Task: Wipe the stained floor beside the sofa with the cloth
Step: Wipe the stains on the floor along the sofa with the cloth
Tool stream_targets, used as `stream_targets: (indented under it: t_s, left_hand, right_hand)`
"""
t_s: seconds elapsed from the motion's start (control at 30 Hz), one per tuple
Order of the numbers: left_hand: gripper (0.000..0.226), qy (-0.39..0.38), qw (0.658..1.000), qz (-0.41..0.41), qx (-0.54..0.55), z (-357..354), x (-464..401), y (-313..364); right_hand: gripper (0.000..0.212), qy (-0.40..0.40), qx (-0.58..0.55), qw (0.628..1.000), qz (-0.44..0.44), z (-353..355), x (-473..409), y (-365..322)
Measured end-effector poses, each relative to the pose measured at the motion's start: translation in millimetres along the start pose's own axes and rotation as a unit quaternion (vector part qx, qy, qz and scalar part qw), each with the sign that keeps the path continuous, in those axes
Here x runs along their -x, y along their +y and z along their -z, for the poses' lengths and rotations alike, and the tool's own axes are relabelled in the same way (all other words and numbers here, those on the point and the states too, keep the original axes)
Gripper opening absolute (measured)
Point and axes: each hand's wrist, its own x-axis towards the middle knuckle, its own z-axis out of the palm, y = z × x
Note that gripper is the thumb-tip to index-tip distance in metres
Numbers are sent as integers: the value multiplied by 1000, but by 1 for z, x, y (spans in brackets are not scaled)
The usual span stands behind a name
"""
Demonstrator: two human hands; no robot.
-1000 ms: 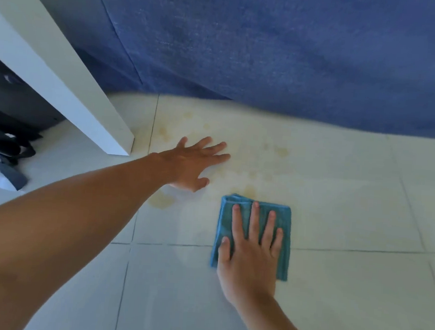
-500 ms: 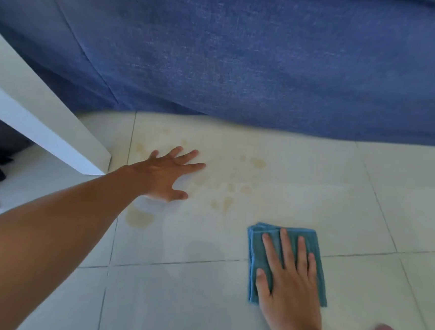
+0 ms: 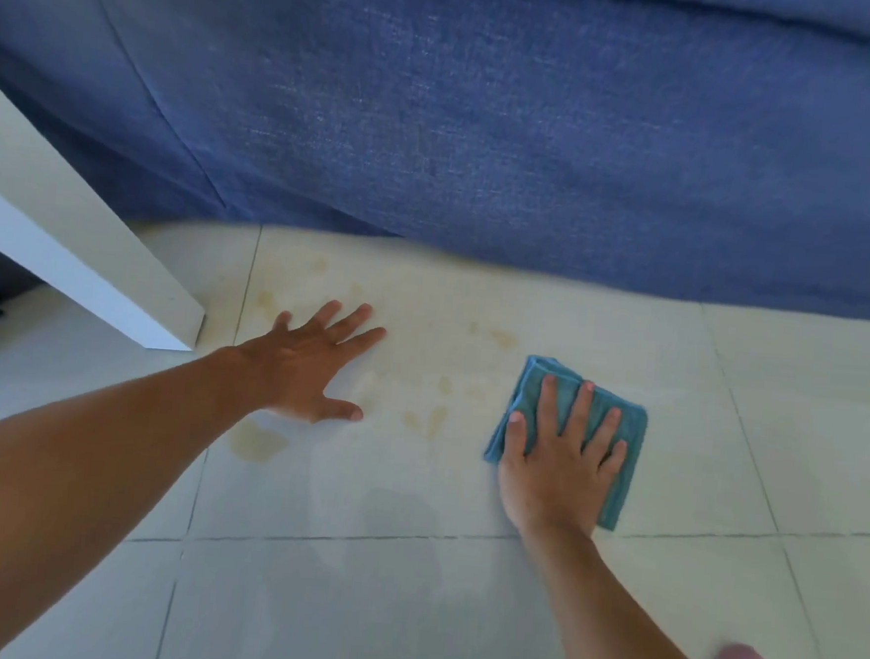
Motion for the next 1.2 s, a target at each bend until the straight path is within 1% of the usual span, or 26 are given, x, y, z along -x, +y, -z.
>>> stream_targets:
  t_s: [0.07, 0.1, 0.13, 0.2, 0.27, 0.3, 0.33, 0.37, 0.43, 0.47, 0.5, 0.53, 0.57, 0.6, 0.63, 0.7, 0.77, 0.8, 0.87, 0.93, 0.97, 1.0, 1.03, 1.1, 1.13, 1.2]
  left_hand:
    - [103, 4, 1000, 3, 4, 4, -1, 0]
    - [106, 1, 1000, 7, 8, 7, -2, 1]
    - [108, -3, 1000, 11, 12, 11, -2, 2]
    - [113, -9, 999, 25, 29, 13, -4, 5]
    - [116, -14, 999, 34, 35, 15, -6, 8]
    - [116, -18, 998, 38, 35, 16, -6, 9]
    - [116, -23, 998, 41, 40, 16, -6, 10]
    - [117, -26, 998, 41, 48, 17, -7, 10]
    - [118, -26, 998, 36, 46, 19, -6, 9]
    - [119, -25, 998, 34, 38, 20, -6, 8]
    - [119, -22, 999, 34, 33, 20, -6, 8]
    - [120, -19, 999, 36, 34, 19, -7, 8]
    - [120, -15, 998, 39, 37, 17, -7, 9]
    - [120, -15, 998, 41, 41, 17, -6, 9]
    - [120, -24, 998, 42, 46, 17, -7, 9]
    - [120, -45, 996, 39, 62, 19, -8, 12]
    - [121, -46, 995, 37, 78, 19, -11, 13]
    - [121, -43, 994, 40, 90, 19, -10, 13]
    - [120, -33, 993, 41, 104, 19, -9, 9]
    - [117, -30, 993, 39, 104, 16, -7, 6]
    - [116, -34, 994, 37, 96, 17, -7, 5]
    - [115, -40, 995, 35, 88, 17, -6, 6]
    - [114, -44, 995, 36, 84, 17, -6, 8]
    - [115, -52, 995, 38, 83, 19, -7, 9]
    - [116, -52, 994, 40, 85, 20, -7, 9]
    - [117, -48, 994, 38, 88, 22, -6, 7]
  right_hand:
    - [63, 5, 14, 995, 99, -5, 26, -1]
    - [63, -9, 17, 990, 137, -2, 36, 11]
    - [63, -20, 23, 988, 149, 1, 36, 24]
    - [66, -6, 33, 994, 109, 6, 7, 34]
    - [70, 4, 7, 1000, 18, 12, -35, 11]
    - [70, 1, -5, 1000, -2, 12, -43, -6]
    - [69, 4, -4, 1000, 14, 9, -39, -16]
    - [68, 7, 5, 998, 60, 6, -28, -19]
    - [66, -15, 31, 988, 147, 7, 0, 5]
    - [66, -27, 41, 987, 154, 12, 1, 21]
    - [67, -29, 42, 989, 137, 16, -10, 30]
    - [67, -21, 39, 994, 97, 20, -30, 31]
    - [66, -7, 25, 998, 53, 23, -55, 20]
    - [65, -15, 9, 1000, 19, 26, -74, 0]
    - [64, -18, 4, 1000, 15, 24, -83, -20]
    - [63, -11, 20, 994, 104, 16, -68, -35]
    - [64, -9, 34, 980, 196, 13, -37, -10]
    - [64, -19, 45, 978, 205, 18, -28, 9]
    - [65, -22, 54, 984, 168, 22, -42, 24]
    - [64, -4, 34, 995, 98, 21, -75, 0]
    - [63, -8, 19, 997, 71, 20, -85, -21]
    - [62, -12, 15, 997, 74, 19, -85, -38]
    - [62, -14, 10, 994, 112, 17, -78, -46]
    - [62, -17, 19, 978, 205, 11, -48, -31]
    - [63, -17, 32, 974, 224, 12, -31, -11]
    - [66, -15, 42, 982, 182, 15, -21, 21]
